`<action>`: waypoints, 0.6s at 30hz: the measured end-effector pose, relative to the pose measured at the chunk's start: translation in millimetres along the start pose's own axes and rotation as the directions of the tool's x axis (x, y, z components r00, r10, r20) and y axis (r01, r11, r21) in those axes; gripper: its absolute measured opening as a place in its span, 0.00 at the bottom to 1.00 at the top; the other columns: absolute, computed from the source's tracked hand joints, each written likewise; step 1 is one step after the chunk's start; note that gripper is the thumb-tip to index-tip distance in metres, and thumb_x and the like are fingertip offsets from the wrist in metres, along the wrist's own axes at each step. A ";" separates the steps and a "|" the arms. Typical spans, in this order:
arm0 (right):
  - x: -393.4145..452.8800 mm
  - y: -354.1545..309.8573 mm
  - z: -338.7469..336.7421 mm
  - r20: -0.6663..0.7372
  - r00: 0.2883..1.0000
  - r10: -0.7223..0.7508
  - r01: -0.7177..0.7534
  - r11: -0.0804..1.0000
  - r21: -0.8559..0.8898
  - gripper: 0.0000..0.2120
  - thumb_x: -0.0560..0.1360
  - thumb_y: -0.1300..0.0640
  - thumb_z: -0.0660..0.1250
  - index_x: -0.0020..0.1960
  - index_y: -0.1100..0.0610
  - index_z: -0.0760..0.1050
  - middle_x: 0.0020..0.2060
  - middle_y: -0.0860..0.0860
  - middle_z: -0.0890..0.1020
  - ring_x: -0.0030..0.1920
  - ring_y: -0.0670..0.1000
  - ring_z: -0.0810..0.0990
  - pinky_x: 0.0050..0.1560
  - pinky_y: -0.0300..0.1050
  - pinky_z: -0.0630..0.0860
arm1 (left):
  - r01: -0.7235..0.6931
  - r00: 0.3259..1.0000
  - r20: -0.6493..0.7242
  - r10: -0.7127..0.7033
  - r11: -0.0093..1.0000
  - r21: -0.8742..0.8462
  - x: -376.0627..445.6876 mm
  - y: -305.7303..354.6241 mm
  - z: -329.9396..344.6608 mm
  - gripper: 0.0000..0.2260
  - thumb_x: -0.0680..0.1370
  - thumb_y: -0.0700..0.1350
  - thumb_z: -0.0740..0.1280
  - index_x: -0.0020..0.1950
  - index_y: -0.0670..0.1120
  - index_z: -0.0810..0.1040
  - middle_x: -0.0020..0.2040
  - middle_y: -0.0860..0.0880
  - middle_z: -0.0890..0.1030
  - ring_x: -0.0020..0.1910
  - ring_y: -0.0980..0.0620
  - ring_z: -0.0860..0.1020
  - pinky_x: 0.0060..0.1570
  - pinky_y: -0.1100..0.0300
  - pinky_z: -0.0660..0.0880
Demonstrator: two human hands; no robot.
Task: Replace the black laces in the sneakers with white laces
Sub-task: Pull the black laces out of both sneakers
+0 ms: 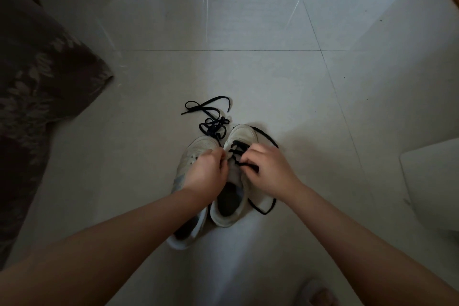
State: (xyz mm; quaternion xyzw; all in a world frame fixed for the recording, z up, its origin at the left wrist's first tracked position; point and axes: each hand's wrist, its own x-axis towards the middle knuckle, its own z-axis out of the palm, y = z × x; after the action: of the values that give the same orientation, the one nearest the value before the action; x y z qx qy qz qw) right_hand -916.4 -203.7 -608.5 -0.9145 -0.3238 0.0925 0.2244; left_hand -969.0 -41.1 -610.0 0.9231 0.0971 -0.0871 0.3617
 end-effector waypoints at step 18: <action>26.3 -14.8 -8.6 0.243 0.925 0.292 -0.219 0.933 -0.286 0.11 0.74 0.45 0.62 0.53 0.50 0.76 0.47 0.49 0.81 0.51 0.55 0.79 0.40 0.42 0.66 | -0.111 0.994 0.024 0.110 0.994 0.008 -3.4 0.7 -0.6 0.13 0.80 0.41 0.59 0.62 0.47 0.78 0.61 0.44 0.74 0.51 0.42 0.78 0.49 0.51 0.76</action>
State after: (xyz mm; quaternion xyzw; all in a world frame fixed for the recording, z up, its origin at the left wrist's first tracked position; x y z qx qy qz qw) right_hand -901.5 -179.9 -594.6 -0.9476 -0.2386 0.2082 0.0429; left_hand -972.1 -41.6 -608.3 0.9277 0.0411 -0.0782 0.3627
